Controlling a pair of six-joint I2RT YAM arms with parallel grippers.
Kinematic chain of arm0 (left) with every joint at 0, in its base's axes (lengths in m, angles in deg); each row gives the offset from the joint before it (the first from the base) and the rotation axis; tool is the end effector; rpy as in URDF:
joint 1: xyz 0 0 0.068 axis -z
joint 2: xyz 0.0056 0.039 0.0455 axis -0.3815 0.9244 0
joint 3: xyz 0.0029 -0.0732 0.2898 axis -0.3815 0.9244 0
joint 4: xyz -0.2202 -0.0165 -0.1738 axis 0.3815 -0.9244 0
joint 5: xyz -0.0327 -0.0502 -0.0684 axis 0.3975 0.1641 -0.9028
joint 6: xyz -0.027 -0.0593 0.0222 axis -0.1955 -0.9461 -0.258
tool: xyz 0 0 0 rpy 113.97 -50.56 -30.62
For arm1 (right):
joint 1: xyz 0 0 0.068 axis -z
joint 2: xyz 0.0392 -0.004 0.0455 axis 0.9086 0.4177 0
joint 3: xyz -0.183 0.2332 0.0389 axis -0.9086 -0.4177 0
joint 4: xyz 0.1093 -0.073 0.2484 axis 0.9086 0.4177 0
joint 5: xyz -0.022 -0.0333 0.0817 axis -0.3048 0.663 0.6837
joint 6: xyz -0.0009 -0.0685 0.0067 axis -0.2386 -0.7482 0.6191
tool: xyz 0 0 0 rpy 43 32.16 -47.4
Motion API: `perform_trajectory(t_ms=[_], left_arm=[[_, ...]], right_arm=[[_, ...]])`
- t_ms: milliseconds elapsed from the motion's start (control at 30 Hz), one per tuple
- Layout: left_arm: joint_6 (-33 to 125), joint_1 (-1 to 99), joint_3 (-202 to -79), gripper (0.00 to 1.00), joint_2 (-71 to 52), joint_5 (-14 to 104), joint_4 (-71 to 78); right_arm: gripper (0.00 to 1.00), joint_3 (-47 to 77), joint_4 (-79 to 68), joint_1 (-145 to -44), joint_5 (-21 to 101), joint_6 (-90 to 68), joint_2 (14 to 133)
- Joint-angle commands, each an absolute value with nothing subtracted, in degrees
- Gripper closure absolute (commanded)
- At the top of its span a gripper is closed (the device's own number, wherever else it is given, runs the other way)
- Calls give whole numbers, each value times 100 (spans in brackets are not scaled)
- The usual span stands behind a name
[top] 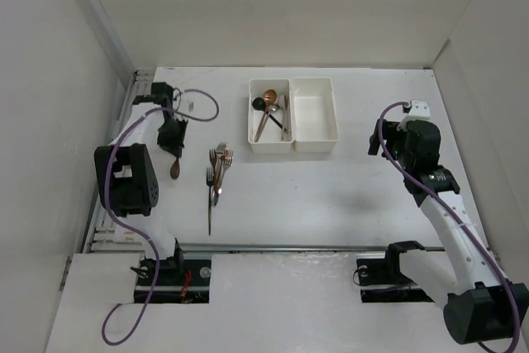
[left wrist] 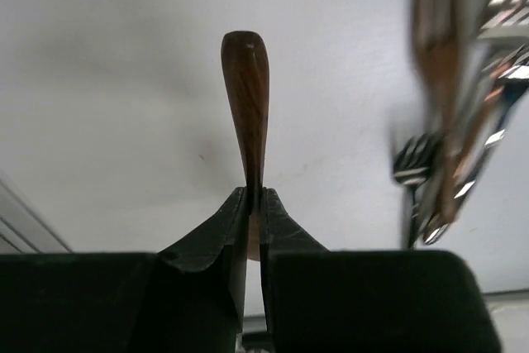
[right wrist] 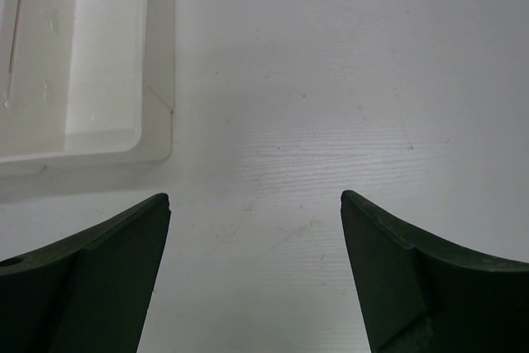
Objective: Sort the eating utensils into containers
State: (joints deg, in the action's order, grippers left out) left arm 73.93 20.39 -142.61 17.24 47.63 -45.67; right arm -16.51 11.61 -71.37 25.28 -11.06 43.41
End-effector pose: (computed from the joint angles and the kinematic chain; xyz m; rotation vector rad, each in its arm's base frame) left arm 0.3788 0.0081 0.2024 0.3698 2.8404 -0.0758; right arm 0.2252 0.0174 0.3135 0.0877 1.9964 0.0278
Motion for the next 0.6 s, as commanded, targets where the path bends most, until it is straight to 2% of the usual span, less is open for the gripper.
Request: perform_trajectory(t_ms=[0,133,233,433,500,567], left_arm=[[7125,2032,-15575,100,1201,4085,-4671],[6378,2365,-16859,100,1569,3074,-4673],[5746,3076,-17554,100,2078,2293,-4006],[4962,4299,-18513,100,3397,2341,-3021],[4900,4352,-18636,96,3661,2657,-2967],[4821,4414,-18689,82,3960,2729,-2967]], right_arm=[[11,-1411,1072,-7172,2501,-1180,4268],[11,-1411,967,-7172,2502,-1128,4268],[11,-1411,905,-7225,2554,-1128,4399],[11,-1253,1116,-7225,2493,-1180,4436],[11,-1253,1230,-7225,2309,-1180,4313],[11,-1253,1300,-7225,2256,-1180,4111]])
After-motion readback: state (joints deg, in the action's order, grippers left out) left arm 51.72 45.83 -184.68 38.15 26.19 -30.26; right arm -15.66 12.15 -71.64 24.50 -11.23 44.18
